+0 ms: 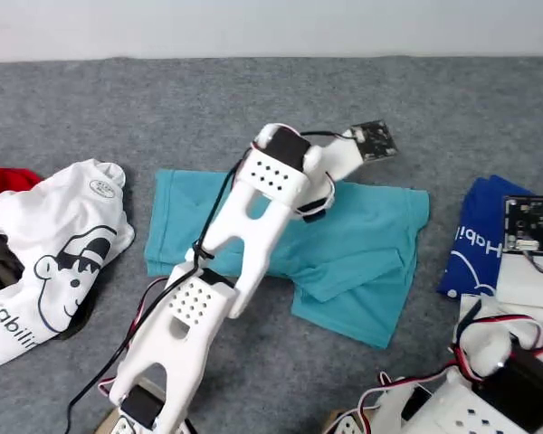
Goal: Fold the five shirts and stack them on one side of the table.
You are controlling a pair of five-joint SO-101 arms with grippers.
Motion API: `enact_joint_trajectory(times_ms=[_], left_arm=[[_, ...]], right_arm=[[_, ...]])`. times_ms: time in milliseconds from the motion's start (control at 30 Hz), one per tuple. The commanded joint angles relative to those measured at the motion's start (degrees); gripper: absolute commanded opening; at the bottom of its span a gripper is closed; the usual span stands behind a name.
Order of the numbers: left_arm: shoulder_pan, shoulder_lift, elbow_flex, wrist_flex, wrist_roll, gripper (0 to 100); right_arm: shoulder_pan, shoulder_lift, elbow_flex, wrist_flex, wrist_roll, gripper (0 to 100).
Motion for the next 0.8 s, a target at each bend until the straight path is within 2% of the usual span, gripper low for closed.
enact_joint_trajectory(times_ms=[0, 267, 567, 767], left_arm=[[3.34, -6.15, 1.71, 1.58, 0.00, 15], [13.63, -13.19, 23.96, 0.44, 1.67, 15], [12.57, -13.19, 34.07, -10.02, 2.02, 15], [12.22, -13.10, 37.41, -11.60, 1.85, 15]], right_arm=[[0.66, -0.13, -0.26, 2.07, -0.53, 1.2], [0.75, -0.13, -0.18, 2.07, -0.53, 1.2], [0.75, 0.13, -0.18, 2.07, -0.53, 1.2], [0.75, 0.13, -0.18, 2.07, -0.53, 1.2]])
